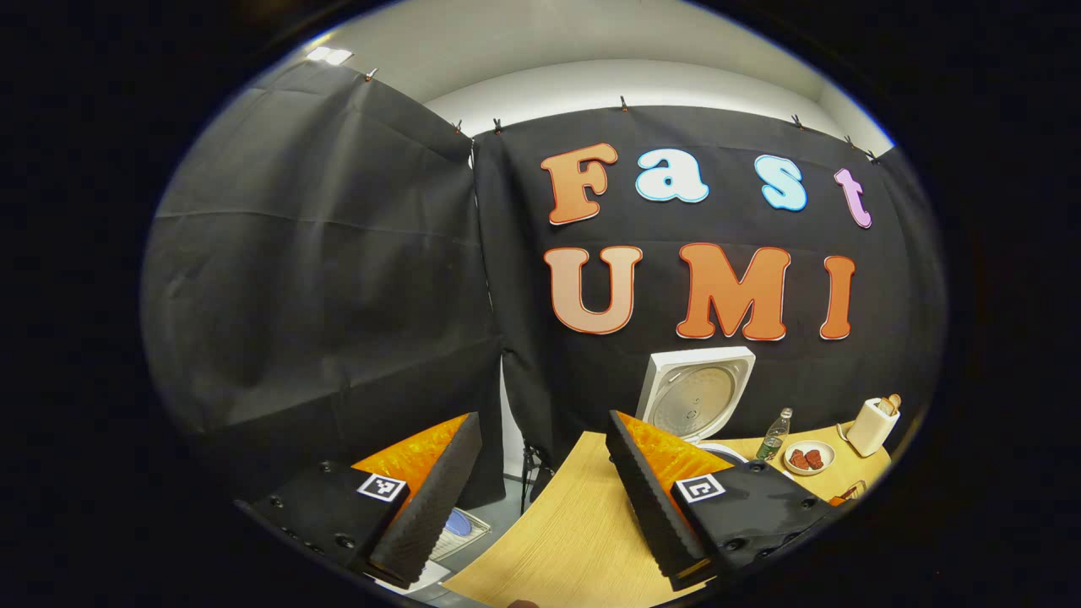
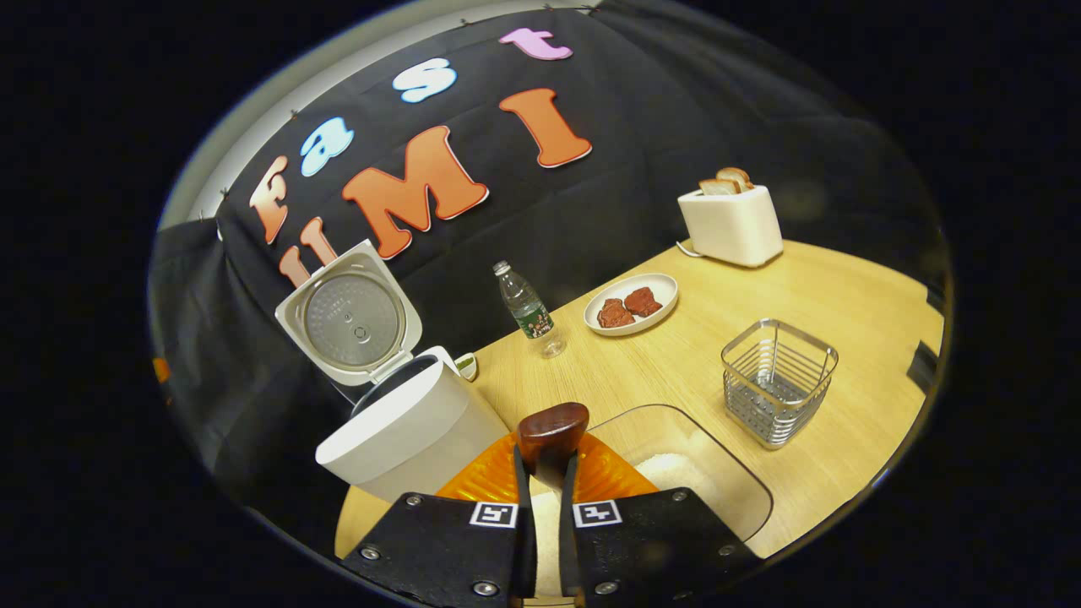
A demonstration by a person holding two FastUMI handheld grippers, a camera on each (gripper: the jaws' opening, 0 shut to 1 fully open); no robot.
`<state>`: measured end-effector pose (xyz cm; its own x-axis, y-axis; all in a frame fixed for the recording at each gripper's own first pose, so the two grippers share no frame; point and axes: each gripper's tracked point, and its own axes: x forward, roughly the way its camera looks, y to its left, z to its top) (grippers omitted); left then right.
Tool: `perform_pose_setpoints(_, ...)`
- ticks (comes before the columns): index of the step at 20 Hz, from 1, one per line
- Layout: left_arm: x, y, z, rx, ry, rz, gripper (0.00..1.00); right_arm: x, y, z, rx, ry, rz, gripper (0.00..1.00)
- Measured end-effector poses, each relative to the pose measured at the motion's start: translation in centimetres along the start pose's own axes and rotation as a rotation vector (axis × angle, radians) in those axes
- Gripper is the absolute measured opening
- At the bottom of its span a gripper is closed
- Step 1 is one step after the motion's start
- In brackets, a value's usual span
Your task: Close the left gripper, press the button to open the rice cooker; take a wooden spoon from the chopstick holder with the right hand, scoop a spoonful of rice and pour it into the rice cooker, then put the wooden spoon back into the chopstick holder.
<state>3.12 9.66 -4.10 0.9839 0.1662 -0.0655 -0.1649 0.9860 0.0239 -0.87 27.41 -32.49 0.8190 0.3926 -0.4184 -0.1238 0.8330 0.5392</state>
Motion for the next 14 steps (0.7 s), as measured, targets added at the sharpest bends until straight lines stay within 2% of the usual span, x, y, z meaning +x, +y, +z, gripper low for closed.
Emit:
perform_pose_setpoints(6, 0.5, -0.9, -0.8, -0.008, 0.017, -0.016, 1.00, 0.1, -1.8, -0.1, 0.220, 0.029, 0.008, 0.10)
perform_pose_setpoints(10, 0.6, -1.2, -0.9, -0.005, 0.022, -0.021, 1.00, -0.5, 0.1, -0.8, 0.220, 0.039, 0.040, 0.10)
perform_pose_setpoints(14, 0.5, -1.8, -1.0, -0.018, 0.026, -0.035, 1.00, -0.1, -0.6, -1.7, 0.419, 0.110, 0.051, 0.10)
